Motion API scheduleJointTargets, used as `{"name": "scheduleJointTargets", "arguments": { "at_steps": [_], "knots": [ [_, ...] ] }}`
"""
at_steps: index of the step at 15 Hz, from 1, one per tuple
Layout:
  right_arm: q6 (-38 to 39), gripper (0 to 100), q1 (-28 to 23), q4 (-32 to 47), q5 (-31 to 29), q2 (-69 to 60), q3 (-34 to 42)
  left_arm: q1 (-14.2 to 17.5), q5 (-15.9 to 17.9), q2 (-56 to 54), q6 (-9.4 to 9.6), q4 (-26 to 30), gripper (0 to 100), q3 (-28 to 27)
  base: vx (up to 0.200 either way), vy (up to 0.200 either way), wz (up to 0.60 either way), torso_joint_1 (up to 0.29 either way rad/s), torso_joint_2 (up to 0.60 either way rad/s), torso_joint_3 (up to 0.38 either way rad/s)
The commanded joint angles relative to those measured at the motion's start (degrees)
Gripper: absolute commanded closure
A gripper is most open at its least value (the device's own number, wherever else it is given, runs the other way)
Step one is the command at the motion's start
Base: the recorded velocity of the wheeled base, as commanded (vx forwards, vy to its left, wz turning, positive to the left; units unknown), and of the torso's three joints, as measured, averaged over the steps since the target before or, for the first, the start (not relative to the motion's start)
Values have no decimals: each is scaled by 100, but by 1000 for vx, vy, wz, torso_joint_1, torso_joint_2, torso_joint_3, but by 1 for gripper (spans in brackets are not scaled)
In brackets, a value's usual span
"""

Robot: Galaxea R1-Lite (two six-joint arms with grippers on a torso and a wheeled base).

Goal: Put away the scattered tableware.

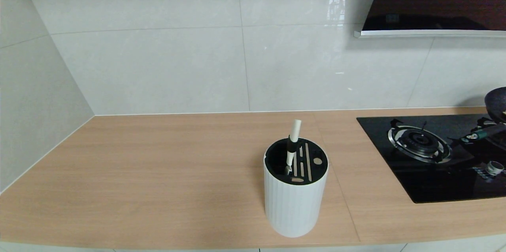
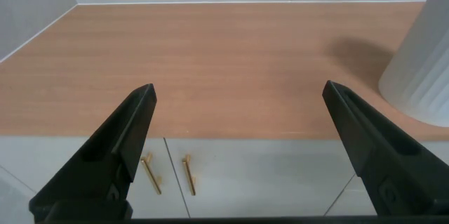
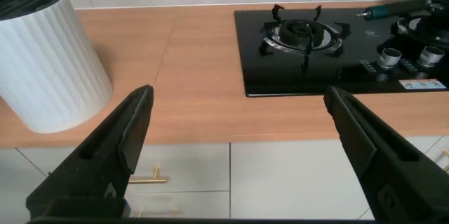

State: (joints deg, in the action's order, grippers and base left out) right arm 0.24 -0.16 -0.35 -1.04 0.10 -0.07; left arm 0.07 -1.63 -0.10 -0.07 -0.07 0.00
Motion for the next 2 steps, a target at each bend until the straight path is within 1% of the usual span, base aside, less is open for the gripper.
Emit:
{"name": "scheduleJointTargets", "arguments": {
  "at_steps": [1, 2],
  "knots": [
    [-7, 0, -2, 9, -2, 8, -1, 1, -4, 10, -1, -1, 0, 0, 0, 0, 0, 0, 0, 0],
    [-7, 0, -2, 9, -2, 8, -1, 1, -4, 10, -1, -1, 0, 0, 0, 0, 0, 0, 0, 0]
  ]
}}
